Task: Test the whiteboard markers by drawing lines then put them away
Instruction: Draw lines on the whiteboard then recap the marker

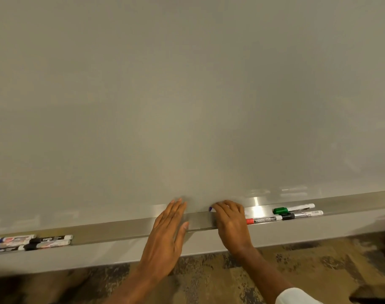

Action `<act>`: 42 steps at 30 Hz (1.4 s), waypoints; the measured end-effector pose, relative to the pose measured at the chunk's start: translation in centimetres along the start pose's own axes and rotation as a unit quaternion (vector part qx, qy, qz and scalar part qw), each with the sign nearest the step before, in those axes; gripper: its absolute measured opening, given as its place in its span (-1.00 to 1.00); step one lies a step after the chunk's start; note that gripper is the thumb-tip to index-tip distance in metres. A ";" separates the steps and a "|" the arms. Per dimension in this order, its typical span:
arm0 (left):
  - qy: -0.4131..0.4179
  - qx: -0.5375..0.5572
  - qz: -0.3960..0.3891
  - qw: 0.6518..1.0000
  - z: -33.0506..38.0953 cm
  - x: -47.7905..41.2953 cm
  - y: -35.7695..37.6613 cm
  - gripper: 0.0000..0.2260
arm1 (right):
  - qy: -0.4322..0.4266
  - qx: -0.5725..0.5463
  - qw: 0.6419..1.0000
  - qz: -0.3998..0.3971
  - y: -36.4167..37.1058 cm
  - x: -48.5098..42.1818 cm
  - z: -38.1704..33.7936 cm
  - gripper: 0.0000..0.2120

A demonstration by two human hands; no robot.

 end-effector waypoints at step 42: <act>-0.013 0.598 0.007 0.801 7.8 -3.8 -35.0 -0.69 | 0.154 -0.690 0.678 -0.202 -22.2 -15.7 -34.5 -0.66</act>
Point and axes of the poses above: each hand's wrist, its own x-axis away from the middle knuckle, its own y-axis out of the palm, z = x × y, the point moved 5 cm from there along -x, towards the middle knuckle, and after that the axes turned 2 degrees about -x, right-handed, at the moved point
